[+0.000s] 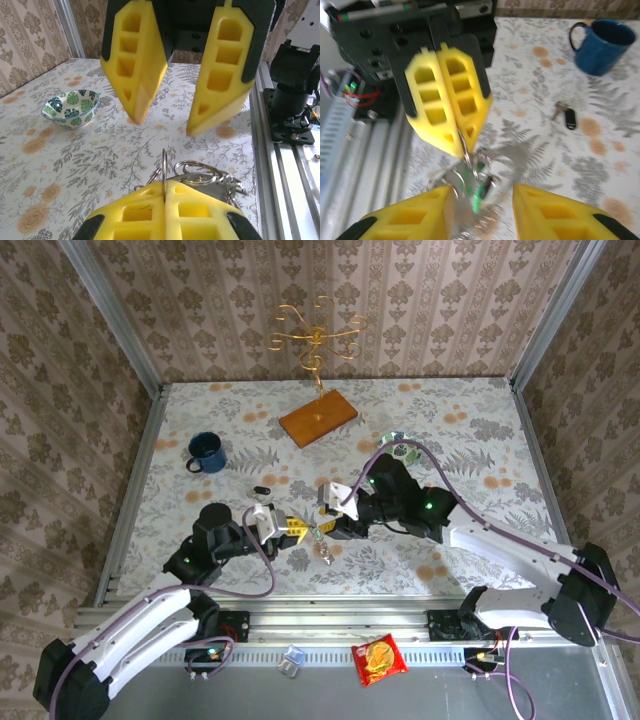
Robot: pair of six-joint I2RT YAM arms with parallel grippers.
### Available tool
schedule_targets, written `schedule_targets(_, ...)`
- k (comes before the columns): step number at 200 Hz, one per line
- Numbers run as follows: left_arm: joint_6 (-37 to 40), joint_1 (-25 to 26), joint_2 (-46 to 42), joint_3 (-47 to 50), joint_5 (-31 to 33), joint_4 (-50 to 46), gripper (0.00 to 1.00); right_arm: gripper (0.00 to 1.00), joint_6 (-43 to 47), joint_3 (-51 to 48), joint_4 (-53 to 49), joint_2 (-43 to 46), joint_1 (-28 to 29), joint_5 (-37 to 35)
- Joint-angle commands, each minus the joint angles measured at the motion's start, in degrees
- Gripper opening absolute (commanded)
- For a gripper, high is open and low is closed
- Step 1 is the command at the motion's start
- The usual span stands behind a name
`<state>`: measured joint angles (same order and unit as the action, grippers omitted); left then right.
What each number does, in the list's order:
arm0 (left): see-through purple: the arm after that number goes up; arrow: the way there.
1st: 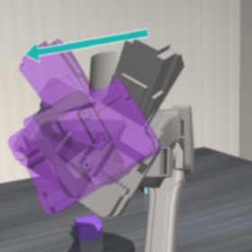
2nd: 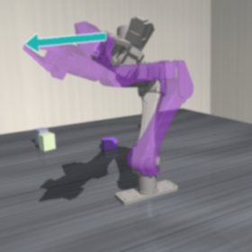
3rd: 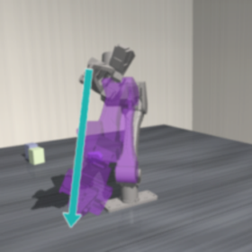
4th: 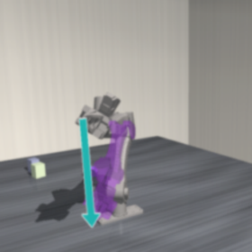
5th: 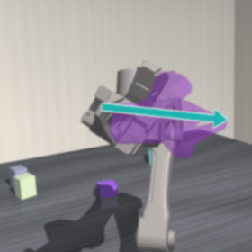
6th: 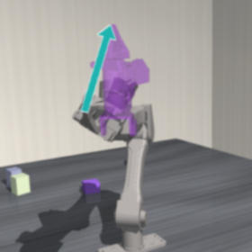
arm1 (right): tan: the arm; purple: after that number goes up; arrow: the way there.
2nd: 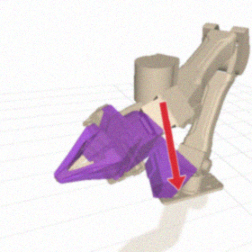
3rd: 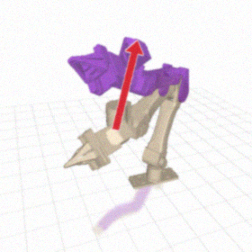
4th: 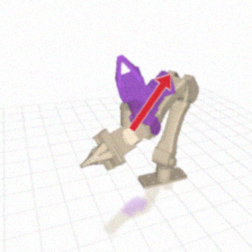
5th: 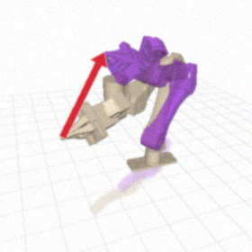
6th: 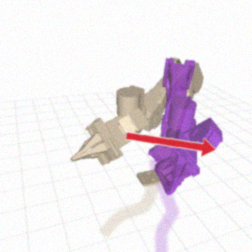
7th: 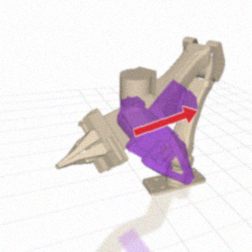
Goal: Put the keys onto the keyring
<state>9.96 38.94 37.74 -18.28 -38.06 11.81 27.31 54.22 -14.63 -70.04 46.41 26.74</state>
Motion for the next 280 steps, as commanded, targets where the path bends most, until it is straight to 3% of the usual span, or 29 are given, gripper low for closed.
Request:
schedule_targets(1,4.1,1.2,-0.5,-1.0,3.2,-1.7,0.00,0.36,7.2,-1.6,-2.9,1.8,0.1,-4.3)
schedule_targets(93,7.1,3.3,0.3,-2.2,5.4,-3.7,0.00,0.31,5.0,0.6,0.3,-2.1,2.7,0.2)
schedule_targets(280,5.6,3.6,-0.2,-0.9,4.9,-0.2,0.00,0.13,3.6,1.6,3.4,-5.8,3.9,0.5)
